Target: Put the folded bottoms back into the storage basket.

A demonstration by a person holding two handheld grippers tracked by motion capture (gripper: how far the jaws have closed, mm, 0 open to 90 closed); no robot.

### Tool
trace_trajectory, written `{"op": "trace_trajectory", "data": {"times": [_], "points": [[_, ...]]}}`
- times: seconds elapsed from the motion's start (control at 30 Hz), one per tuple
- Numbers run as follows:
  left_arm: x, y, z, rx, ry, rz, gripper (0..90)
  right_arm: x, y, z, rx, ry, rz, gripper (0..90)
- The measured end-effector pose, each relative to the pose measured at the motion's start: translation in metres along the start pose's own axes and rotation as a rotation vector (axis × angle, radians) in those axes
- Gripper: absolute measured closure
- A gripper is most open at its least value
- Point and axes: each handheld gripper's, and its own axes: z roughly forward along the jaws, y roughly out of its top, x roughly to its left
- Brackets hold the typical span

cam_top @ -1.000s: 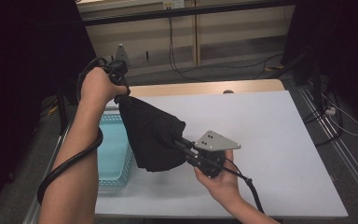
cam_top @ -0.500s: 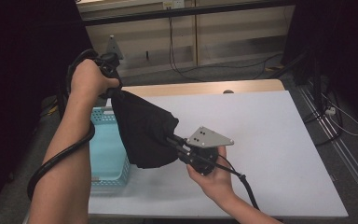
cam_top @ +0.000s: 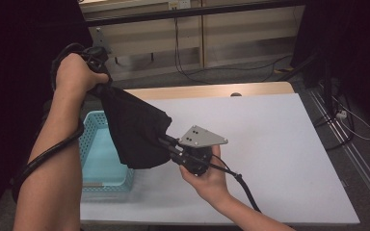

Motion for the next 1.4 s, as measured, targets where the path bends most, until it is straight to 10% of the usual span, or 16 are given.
{"op": "trace_trajectory", "data": {"times": [1.4], "points": [[0.085, -0.031, 0.017, -0.027, 0.037, -0.117, 82.1, 0.045, -0.009, 0.074, 0.037, 0.108, -0.004, 83.2]]}}
